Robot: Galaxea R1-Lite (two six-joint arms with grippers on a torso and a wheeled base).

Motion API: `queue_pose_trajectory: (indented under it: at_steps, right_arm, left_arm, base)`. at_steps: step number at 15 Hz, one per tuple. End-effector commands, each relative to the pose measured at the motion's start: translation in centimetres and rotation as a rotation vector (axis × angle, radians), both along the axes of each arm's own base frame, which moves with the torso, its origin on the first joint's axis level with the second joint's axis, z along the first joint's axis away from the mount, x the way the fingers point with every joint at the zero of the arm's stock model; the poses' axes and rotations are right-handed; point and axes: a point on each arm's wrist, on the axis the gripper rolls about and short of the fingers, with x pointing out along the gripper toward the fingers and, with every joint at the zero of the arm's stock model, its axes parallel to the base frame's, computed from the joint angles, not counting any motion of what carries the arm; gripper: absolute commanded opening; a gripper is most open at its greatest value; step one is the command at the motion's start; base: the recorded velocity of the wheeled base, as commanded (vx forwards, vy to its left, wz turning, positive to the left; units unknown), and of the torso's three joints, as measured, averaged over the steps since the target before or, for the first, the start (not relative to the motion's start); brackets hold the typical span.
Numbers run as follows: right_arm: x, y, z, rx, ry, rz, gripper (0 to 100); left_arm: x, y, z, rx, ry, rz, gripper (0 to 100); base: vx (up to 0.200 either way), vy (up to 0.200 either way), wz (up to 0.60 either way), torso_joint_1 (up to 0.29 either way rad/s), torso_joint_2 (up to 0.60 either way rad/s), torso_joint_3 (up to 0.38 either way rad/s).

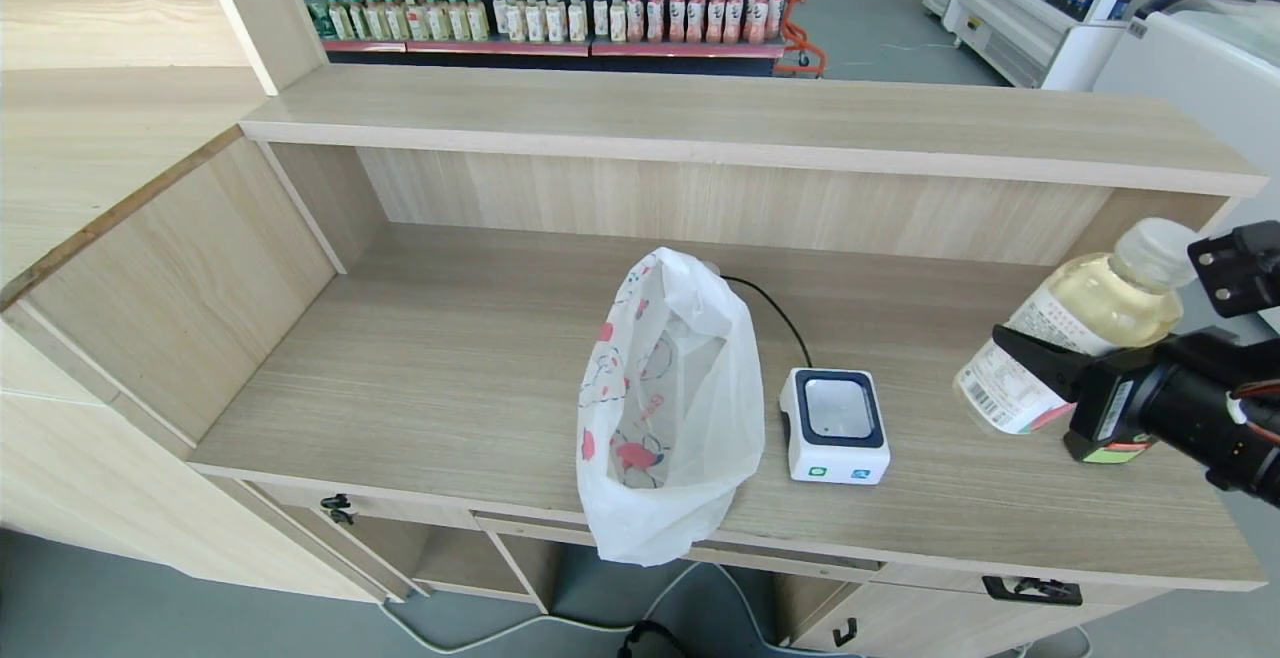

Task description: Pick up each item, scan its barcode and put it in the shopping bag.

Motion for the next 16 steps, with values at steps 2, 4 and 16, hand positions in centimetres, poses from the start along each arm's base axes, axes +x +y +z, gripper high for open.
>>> queue_pose_trajectory:
  at_steps: [2, 4, 16]
  right_arm:
    - [0.6, 1.3, 0.5, 0.003, -0.015, 0.038, 0]
    - [1.3, 2.1, 0.4, 0.002, -0.004, 0.061, 0]
    - [7.8, 8.3, -5.4, 0.028, 0.150, 0.200, 0]
  left_arm:
    - [0.0, 0.0, 0.0, 0.002, -0.001, 0.001, 100]
    - [0.0, 0.0, 0.0, 0.004, -0.001, 0.001, 100]
    - [0.0, 0.0, 0.0, -0.004, 0.000, 0.001, 100]
  base:
    - [0.000, 0.200, 0.00, -0.002, 0.00, 0.002]
    - [0.000, 0.200, 0.00, -0.005, 0.00, 0.002]
    - [0.000, 0.017, 0.00, 0.001, 0.00, 0.000]
